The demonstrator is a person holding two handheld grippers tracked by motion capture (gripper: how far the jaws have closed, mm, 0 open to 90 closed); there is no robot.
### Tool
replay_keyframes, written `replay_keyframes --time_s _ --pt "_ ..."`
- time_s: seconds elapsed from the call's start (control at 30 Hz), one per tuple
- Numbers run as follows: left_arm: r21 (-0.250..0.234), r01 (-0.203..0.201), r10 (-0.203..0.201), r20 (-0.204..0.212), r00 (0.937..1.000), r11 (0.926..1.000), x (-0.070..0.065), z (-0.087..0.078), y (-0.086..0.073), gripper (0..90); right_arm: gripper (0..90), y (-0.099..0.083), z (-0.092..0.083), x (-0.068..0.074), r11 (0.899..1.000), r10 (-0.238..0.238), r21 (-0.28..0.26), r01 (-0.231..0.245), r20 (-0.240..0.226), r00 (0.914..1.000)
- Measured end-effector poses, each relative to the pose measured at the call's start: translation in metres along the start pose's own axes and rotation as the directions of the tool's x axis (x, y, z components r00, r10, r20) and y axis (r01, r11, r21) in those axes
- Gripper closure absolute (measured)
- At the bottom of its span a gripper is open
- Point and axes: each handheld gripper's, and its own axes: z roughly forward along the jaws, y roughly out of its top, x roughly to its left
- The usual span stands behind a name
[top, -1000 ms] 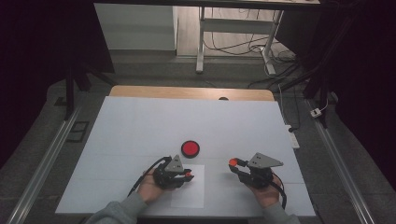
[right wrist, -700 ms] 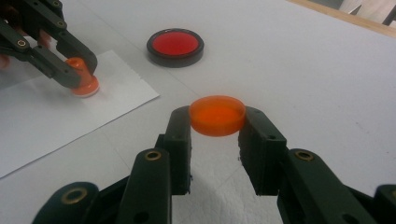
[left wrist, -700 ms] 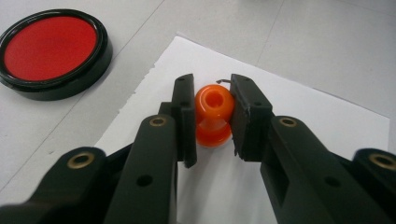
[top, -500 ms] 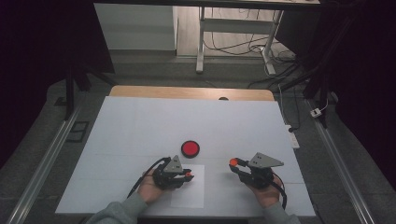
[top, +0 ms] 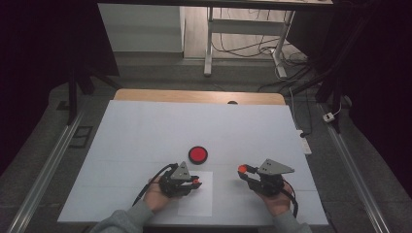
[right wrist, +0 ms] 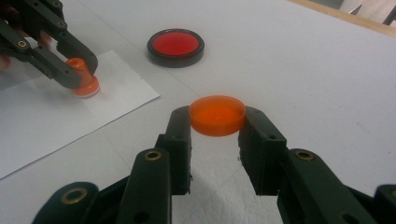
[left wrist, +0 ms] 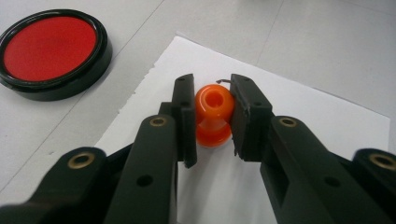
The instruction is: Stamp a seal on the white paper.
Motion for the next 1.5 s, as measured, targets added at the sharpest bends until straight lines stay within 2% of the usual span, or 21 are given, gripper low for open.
replay_keyframes --time_s 0.73,1.07,1.13,1.27,1.33,1.5 --pt "0.001 -0.005 0.005 0.000 1.0000 1.0000 0.000 0.000 0.000 73.2 64.4 0.001 -0.001 0.000 1.000 -0.005 -0.003 0.005 0.002 1.0000" --pt "0.004 0.000 -0.001 0.006 1.0000 1.0000 0.001 0.000 0.002 72.9 64.4 0.001 0.000 0.000 1.000 -0.001 -0.002 0.001 0.003 1.0000" --pt "0.009 -0.010 0.009 0.017 0.9998 0.9999 0.003 -0.002 0.003 72.8 64.4 0.001 0.000 0.000 1.000 -0.003 -0.002 0.003 0.002 1.0000" --pt "-0.082 0.018 -0.017 0.013 0.9998 0.9964 0.009 -0.016 0.008 72.7 64.3 0.001 -0.001 -0.001 1.000 -0.007 -0.001 0.007 0.006 1.0000" --pt "-0.096 0.020 -0.019 0.010 0.9998 0.9952 0.010 -0.020 0.009 72.7 64.3 0.001 -0.001 -0.002 1.000 0.001 -0.007 -0.001 0.004 1.0000" --pt "-0.115 0.045 -0.041 0.037 0.9985 0.9923 0.011 -0.023 0.010 72.7 64.3 0.001 -0.001 -0.001 1.000 -0.006 -0.005 0.006 0.001 1.0000"
